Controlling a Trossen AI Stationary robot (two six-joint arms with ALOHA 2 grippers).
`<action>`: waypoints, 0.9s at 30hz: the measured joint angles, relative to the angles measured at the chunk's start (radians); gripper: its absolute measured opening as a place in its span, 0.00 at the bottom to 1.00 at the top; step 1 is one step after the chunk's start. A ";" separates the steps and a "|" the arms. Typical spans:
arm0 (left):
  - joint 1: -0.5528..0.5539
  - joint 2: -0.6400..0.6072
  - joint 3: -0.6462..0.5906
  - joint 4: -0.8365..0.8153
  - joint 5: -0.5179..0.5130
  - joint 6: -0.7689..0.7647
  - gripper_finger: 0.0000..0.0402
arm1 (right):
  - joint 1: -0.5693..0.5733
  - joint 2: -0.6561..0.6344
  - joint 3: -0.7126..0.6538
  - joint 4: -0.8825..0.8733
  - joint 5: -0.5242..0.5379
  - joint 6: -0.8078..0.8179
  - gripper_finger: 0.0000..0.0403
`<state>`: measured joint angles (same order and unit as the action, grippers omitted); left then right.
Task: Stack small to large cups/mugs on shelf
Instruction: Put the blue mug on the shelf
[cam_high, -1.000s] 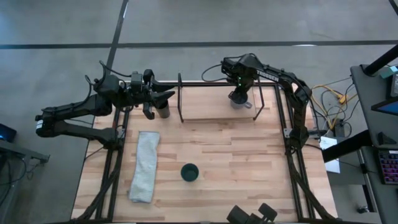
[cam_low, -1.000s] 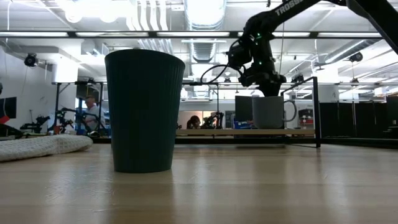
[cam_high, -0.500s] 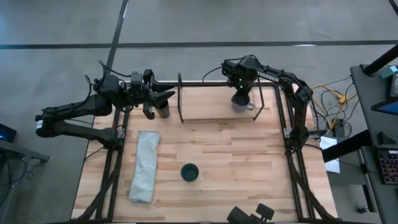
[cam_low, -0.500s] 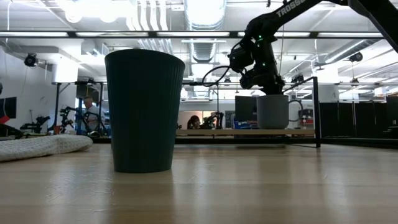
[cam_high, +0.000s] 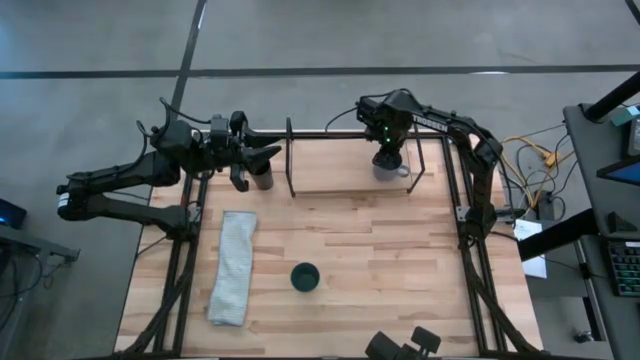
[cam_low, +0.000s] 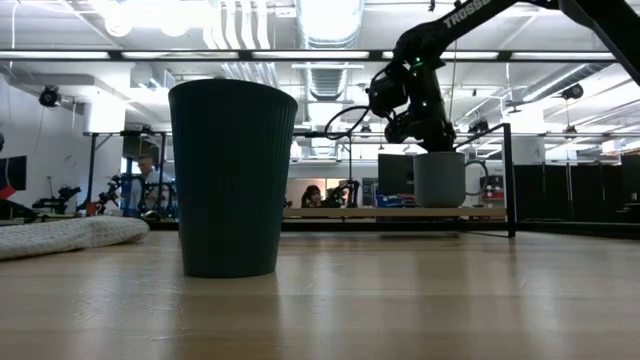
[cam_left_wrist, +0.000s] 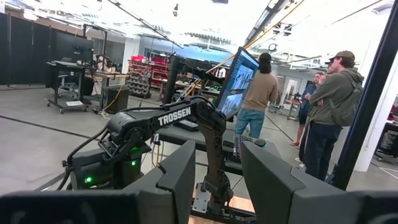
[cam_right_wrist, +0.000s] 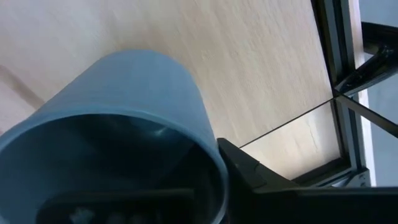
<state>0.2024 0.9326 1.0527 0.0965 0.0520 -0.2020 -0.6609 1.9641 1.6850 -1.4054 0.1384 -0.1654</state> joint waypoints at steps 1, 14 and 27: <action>0.000 0.000 0.000 0.000 0.000 0.000 0.29 | 0.000 0.001 -0.001 0.001 0.005 0.000 0.07; 0.000 0.000 0.000 0.000 0.007 0.000 0.29 | 0.000 0.004 -0.003 0.010 0.012 0.052 0.37; 0.000 0.000 0.000 0.000 0.006 0.000 0.29 | 0.000 0.003 -0.002 0.032 0.012 0.053 0.38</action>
<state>0.2024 0.9326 1.0527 0.0967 0.0582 -0.2016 -0.6609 1.9667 1.6833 -1.3739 0.1509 -0.1123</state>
